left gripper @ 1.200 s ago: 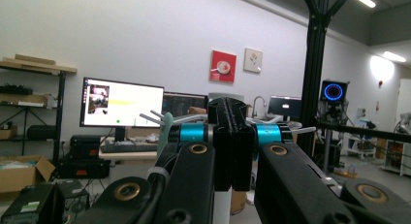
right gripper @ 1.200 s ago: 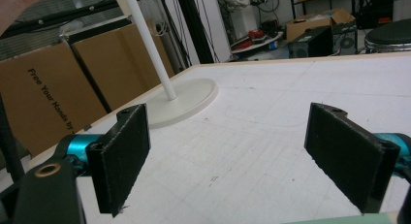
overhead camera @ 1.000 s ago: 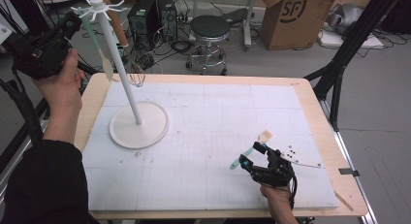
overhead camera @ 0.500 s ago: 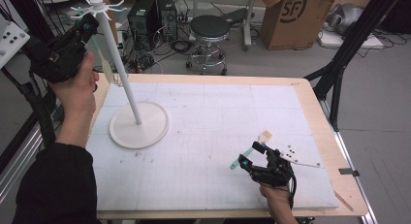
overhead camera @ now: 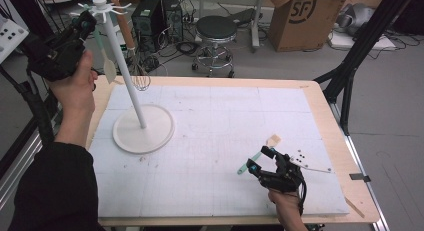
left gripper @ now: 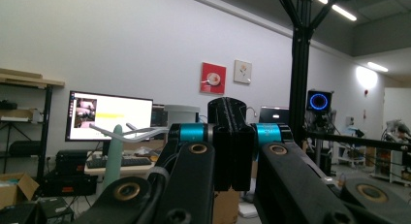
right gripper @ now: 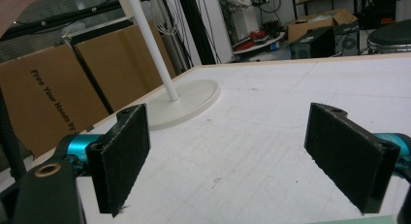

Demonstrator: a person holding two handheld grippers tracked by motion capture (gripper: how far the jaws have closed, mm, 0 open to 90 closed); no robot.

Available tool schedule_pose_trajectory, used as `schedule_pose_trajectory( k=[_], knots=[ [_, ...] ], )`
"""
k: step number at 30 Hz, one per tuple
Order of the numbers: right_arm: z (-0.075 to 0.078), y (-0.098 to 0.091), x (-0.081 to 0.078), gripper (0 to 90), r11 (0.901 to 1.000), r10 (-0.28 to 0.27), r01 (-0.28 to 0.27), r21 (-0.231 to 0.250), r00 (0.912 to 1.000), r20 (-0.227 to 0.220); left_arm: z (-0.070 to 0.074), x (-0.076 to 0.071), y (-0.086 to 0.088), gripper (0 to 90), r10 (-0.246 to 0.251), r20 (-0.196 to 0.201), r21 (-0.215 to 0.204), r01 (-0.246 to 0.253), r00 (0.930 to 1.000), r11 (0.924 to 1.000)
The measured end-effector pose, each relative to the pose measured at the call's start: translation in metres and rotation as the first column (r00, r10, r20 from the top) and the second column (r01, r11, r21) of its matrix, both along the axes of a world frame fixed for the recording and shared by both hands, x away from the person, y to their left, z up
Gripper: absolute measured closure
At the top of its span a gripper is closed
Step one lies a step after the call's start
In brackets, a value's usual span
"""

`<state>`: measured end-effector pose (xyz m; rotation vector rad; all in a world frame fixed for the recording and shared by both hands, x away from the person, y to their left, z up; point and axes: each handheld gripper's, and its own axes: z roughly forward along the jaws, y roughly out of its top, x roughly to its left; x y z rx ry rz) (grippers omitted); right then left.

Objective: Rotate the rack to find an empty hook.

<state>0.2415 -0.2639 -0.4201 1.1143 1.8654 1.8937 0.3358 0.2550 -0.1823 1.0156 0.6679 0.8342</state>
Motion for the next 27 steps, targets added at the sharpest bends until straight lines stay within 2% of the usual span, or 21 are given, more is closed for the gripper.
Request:
schedule_pose_trajectory(
  k=[2, 9, 11, 13, 16, 22, 23, 27],
  knots=[
    [0.000, 0.000, 0.000, 15.7, 1.0000, 0.001, -0.001, -0.001, 1.0000, -0.005, -0.001, 0.002, 0.002, 89.7, 0.016, -0.009, 0.012, -0.016, 0.9998, 0.9998],
    [-0.001, 0.001, 0.000, 15.7, 1.0000, 0.004, -0.004, -0.005, 1.0000, -0.007, -0.001, 0.002, 0.008, 89.7, 0.016, -0.011, -0.005, -0.016, 0.9998, 0.9999],
    [-0.001, 0.001, 0.000, 15.7, 1.0000, 0.005, -0.005, -0.007, 1.0000, -0.005, -0.001, 0.000, 0.009, 89.7, 0.005, -0.004, -0.012, -0.005, 1.0000, 0.9999],
    [-0.001, 0.001, 0.000, 15.7, 1.0000, 0.005, -0.005, -0.006, 1.0000, -0.003, -0.004, -0.001, 0.009, 88.4, -0.027, 0.008, -0.023, 0.027, 0.9996, 0.9993],
    [-0.001, 0.001, -0.001, 15.7, 1.0000, 0.004, -0.004, -0.007, 1.0000, -0.007, -0.010, -0.003, 0.008, 82.5, -0.032, 0.005, -0.028, 0.032, 0.9995, 0.9991],
    [-0.001, 0.003, 0.000, 15.8, 0.9999, 0.007, -0.007, -0.012, 1.0000, -0.004, -0.017, -0.004, 0.009, 62.5, -0.037, 0.005, -0.036, 0.037, 0.9993, 0.9986],
    [-0.001, 0.003, -0.001, 15.8, 0.9999, 0.008, -0.009, -0.011, 0.9999, -0.008, -0.017, -0.005, 0.008, 56.9, -0.030, -0.001, -0.032, 0.030, 0.9996, 0.9990],
    [-0.002, 0.004, 0.000, 15.8, 0.9998, 0.013, -0.013, -0.017, 0.9999, -0.008, -0.018, -0.006, 0.007, 45.6, -0.034, 0.001, -0.014, 0.034, 0.9994, 0.9993]
  ],
)
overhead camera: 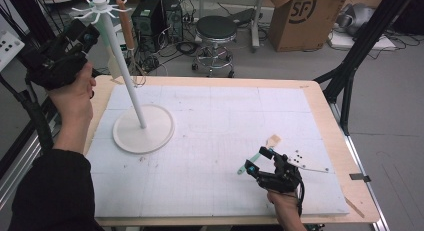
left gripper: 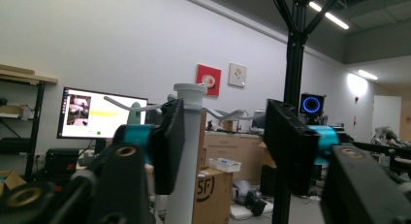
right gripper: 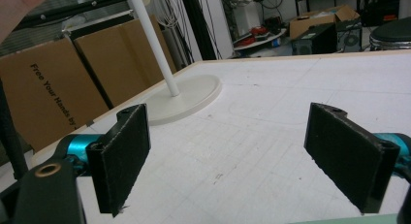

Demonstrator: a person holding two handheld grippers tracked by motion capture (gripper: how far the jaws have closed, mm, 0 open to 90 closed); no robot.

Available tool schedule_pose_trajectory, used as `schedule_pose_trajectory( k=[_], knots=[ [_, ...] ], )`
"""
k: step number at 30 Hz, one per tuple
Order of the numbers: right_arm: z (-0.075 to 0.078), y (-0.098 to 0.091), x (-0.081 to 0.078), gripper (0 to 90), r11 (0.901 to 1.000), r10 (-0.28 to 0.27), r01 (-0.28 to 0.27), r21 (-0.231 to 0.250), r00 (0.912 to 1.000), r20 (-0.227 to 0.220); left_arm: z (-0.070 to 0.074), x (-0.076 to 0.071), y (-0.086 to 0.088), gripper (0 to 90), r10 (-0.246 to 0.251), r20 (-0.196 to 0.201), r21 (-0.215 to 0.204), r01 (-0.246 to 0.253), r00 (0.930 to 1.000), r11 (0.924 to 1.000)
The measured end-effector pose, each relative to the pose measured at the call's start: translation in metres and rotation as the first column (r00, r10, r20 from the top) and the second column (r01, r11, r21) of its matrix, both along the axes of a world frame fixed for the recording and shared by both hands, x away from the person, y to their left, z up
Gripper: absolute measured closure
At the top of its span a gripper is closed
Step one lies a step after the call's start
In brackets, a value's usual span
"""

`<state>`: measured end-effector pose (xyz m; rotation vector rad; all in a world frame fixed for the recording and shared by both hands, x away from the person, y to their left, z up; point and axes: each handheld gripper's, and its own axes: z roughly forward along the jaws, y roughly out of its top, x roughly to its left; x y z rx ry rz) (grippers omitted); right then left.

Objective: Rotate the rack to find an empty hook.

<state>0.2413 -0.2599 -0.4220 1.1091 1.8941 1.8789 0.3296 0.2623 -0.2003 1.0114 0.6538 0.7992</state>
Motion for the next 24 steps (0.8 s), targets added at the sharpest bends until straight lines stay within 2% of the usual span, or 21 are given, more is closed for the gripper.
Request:
schedule_pose_trajectory(
  k=[3, 6, 12, 19, 24],
  knots=[
    [0.000, 0.001, 0.000, 15.8, 1.0000, 0.001, -0.001, -0.001, 1.0000, 0.000, -0.003, 0.000, 0.000, 37.1, -0.004, -0.003, 0.009, 0.004, 1.0000, 0.9999],
    [0.000, 0.001, 0.000, 15.8, 1.0000, -0.001, 0.001, -0.001, 1.0000, -0.002, -0.006, -0.001, 0.000, 32.4, -0.010, -0.003, 0.012, 0.010, 0.9999, 0.9999],
    [0.000, 0.001, -0.001, 15.8, 1.0000, -0.005, 0.005, 0.003, 1.0000, 0.002, -0.011, -0.006, -0.003, 28.1, -0.023, -0.001, 0.056, 0.023, 0.9997, 0.9982],
    [0.001, 0.000, -0.002, 15.8, 1.0000, -0.007, 0.007, 0.001, 1.0000, 0.002, -0.017, -0.012, -0.005, 22.4, -0.026, -0.007, 0.089, 0.026, 0.9996, 0.9957],
    [0.002, -0.002, -0.004, 15.8, 0.9999, -0.015, 0.015, 0.002, 0.9998, 0.010, -0.023, -0.020, -0.007, 21.9, -0.038, -0.006, 0.113, 0.038, 0.9993, 0.9928]
  ],
)
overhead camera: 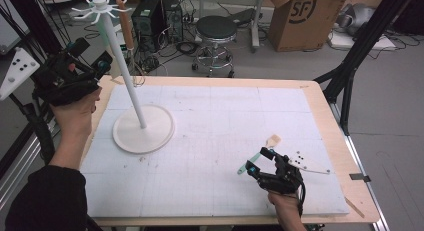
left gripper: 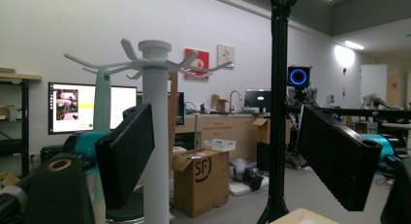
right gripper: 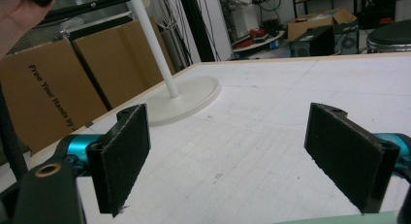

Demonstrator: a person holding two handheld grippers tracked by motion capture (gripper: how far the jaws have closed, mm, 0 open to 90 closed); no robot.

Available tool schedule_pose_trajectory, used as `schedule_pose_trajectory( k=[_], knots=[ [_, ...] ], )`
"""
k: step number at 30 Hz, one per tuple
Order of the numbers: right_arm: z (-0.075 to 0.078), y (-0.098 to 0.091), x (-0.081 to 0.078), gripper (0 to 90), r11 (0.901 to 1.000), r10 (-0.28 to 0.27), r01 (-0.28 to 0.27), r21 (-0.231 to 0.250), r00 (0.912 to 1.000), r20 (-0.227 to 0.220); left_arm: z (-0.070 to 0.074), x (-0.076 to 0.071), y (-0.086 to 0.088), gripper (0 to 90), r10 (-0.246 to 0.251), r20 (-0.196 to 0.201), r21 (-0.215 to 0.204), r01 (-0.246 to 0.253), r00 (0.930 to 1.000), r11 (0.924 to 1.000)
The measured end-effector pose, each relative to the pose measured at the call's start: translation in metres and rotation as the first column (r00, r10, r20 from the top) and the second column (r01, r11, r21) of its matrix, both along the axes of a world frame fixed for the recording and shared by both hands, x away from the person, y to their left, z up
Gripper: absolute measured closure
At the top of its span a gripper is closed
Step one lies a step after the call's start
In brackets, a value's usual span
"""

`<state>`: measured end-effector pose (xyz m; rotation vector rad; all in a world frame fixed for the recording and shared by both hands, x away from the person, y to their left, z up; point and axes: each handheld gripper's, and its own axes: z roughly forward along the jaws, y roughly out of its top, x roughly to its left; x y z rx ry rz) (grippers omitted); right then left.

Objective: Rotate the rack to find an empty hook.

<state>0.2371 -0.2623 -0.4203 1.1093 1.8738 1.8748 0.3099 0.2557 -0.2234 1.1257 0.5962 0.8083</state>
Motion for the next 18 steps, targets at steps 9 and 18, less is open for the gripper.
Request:
schedule_pose_trajectory(
  k=[9, 18],
  knots=[
    [0.000, 0.002, -0.001, 15.8, 0.9999, 0.000, 0.001, -0.014, 1.0000, 0.010, -0.021, -0.009, -0.006, 22.0, -0.025, -0.025, 0.027, 0.026, 0.9994, 0.9993],
    [0.001, 0.004, -0.001, 15.8, 0.9999, 0.004, -0.004, -0.013, 1.0000, 0.006, -0.058, -0.034, -0.015, 22.2, -0.082, -0.063, 0.039, 0.085, 0.9946, 0.9956]
  ],
)
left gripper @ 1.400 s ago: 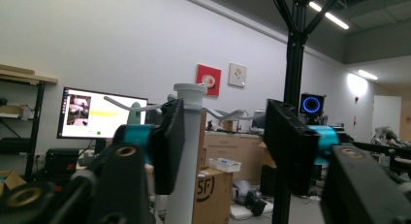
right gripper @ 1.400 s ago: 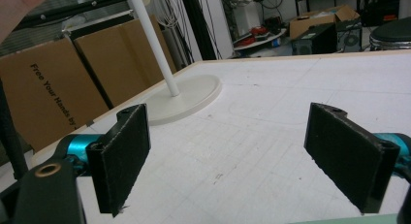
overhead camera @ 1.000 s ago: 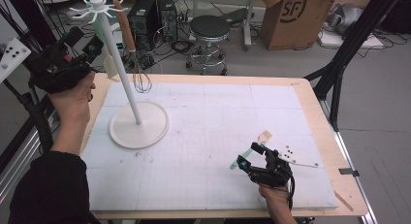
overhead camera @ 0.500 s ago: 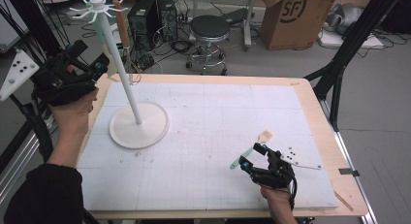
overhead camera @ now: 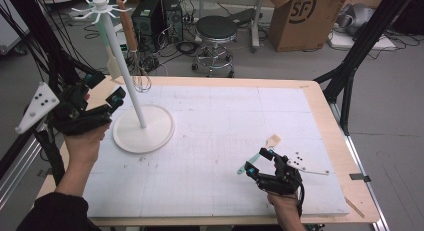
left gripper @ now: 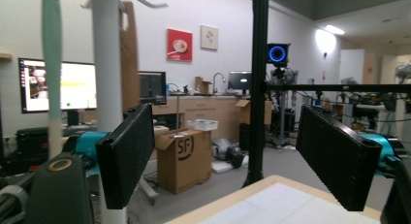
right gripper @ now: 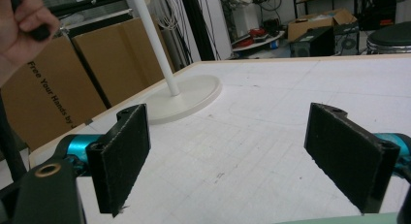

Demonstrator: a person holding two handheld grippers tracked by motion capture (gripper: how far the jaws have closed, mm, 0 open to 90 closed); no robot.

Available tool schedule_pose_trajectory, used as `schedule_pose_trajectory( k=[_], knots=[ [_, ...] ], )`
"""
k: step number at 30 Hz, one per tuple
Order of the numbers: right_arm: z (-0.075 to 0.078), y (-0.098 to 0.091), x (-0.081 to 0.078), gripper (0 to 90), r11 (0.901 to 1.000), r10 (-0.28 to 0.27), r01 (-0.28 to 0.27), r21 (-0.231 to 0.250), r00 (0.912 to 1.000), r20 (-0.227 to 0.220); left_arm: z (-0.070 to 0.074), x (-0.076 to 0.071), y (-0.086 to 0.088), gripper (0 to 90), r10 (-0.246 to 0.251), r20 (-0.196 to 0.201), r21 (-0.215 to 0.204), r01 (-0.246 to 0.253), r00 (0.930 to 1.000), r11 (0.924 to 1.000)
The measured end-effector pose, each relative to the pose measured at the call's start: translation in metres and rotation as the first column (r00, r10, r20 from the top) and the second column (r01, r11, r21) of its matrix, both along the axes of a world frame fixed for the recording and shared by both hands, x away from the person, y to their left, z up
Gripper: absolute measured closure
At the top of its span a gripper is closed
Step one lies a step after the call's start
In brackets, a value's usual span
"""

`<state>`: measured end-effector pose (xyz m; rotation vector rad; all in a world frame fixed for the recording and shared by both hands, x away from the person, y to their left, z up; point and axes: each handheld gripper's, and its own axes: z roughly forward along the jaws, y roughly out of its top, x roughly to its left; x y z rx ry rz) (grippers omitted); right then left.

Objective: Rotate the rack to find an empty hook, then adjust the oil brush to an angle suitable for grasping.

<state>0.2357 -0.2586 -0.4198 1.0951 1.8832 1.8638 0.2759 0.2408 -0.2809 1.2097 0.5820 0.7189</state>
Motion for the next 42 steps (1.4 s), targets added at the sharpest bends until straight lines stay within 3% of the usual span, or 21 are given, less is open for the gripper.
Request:
schedule_pose_trajectory(
  k=[8, 18, 21, 28, 35, 39, 42],
  knots=[
    [0.000, 0.002, -0.001, 15.8, 1.0000, 0.005, -0.005, -0.004, 1.0000, -0.003, -0.038, -0.013, -0.006, 22.2, -0.030, -0.066, 0.001, 0.030, 0.9974, 0.9996],
    [0.000, 0.002, 0.000, 15.7, 0.9999, 0.006, -0.006, -0.011, 1.0000, -0.001, -0.064, -0.025, -0.007, 22.2, -0.041, -0.090, -0.027, 0.038, 0.9951, 0.9989],
    [-0.001, 0.003, 0.000, 15.7, 0.9999, 0.006, -0.006, -0.012, 1.0000, -0.005, -0.072, -0.025, -0.009, 22.2, -0.040, -0.121, -0.014, 0.039, 0.9919, 0.9991],
    [0.000, 0.003, 0.000, 15.8, 0.9999, 0.001, -0.001, -0.012, 1.0000, 0.004, -0.085, -0.031, -0.016, 22.5, -0.054, -0.139, -0.011, 0.053, 0.9888, 0.9985],
    [-0.001, 0.005, 0.002, 15.7, 0.9990, 0.021, -0.021, -0.040, 0.9998, -0.002, -0.103, -0.034, -0.027, 23.3, -0.070, -0.183, -0.007, 0.070, 0.9807, 0.9976],
    [-0.002, 0.005, 0.003, 15.5, 0.9981, 0.029, -0.029, -0.054, 0.9996, -0.006, -0.112, -0.037, -0.034, 23.7, -0.072, -0.200, 0.025, 0.078, 0.9771, 0.9966],
    [-0.001, 0.004, 0.003, 15.6, 0.9979, 0.029, -0.029, -0.057, 0.9995, -0.013, -0.119, -0.040, -0.037, 23.3, -0.079, -0.222, 0.026, 0.087, 0.9719, 0.9959]
  ],
)
